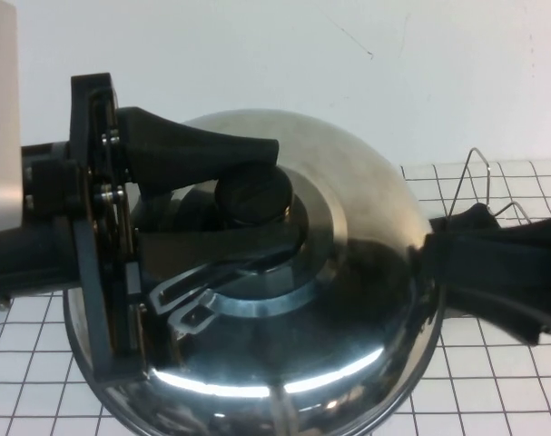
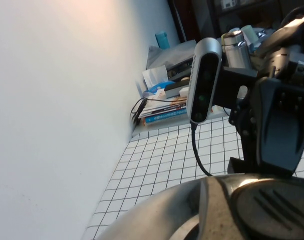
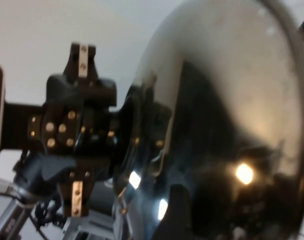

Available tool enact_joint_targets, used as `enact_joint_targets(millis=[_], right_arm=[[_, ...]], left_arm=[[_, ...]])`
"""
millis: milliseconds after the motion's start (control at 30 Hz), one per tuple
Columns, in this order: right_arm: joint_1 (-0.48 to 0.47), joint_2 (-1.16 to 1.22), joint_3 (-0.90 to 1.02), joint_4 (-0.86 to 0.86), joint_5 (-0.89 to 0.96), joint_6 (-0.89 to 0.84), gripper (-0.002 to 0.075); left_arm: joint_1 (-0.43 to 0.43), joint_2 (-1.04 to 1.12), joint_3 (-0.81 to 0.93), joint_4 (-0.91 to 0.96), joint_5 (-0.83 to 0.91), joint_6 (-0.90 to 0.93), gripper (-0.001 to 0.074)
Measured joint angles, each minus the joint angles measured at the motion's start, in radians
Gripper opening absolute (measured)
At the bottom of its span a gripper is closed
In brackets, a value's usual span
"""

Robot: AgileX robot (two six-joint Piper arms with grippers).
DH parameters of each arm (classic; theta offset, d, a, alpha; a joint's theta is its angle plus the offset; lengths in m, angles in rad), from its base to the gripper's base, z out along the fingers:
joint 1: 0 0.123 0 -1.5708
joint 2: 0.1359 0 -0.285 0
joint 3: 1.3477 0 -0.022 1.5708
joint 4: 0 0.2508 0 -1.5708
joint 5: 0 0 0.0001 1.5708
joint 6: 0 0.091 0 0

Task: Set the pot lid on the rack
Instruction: Place the pot lid on the pot rack

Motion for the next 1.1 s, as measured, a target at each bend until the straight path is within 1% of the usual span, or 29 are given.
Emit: enact_joint_targets(millis=[133, 400, 500, 567, 633, 767, 867, 933, 1033, 1100], right_arm=[[0.040, 0.026, -0.011, 0.001, 0.007, -0.027, 0.0571], [0.043, 0.035, -0.130, 0.000, 0.050, -0.042, 0.0549], [0.043, 0.035, -0.169, -0.002, 0.059, -0.042, 0.0513], [0.043, 0.035, -0.178, -0.002, 0.059, -0.042, 0.0456], [0.043, 0.035, -0.178, -0.002, 0.059, -0.065, 0.0379], [0.044, 0.035, -0.184, 0.034, 0.089, -0.081, 0.0196], [0.049, 0.033, -0.189, 0.041, 0.098, -0.105, 0.0127], [0.050, 0.033, -0.189, 0.039, 0.101, -0.128, 0.0091], [0.050, 0.035, -0.189, -0.005, 0.034, -0.183, 0.0091], [0.050, 0.039, -0.189, -0.011, -0.021, -0.227, 0.0091]], left_arm=[[0.000, 0.002, 0.000, 0.013, -0.004, 0.000, 0.0332], [0.000, 0.004, 0.000, -0.001, -0.004, 0.000, 0.0332], [0.000, 0.004, 0.000, -0.015, -0.004, 0.000, 0.0332], [0.000, 0.004, 0.000, -0.019, -0.002, -0.002, 0.0332], [0.000, 0.004, -0.001, -0.020, -0.002, -0.004, 0.0332], [0.000, 0.004, -0.002, 0.016, -0.016, 0.010, 0.0331], [0.000, 0.006, -0.002, 0.023, -0.042, 0.014, 0.0331], [0.000, 0.006, -0.002, 0.025, -0.050, -0.023, 0.0356], [0.000, 0.006, -0.005, -0.009, -0.074, -0.111, 0.0466], [0.000, 0.004, -0.007, -0.019, -0.110, -0.152, 0.0522]])
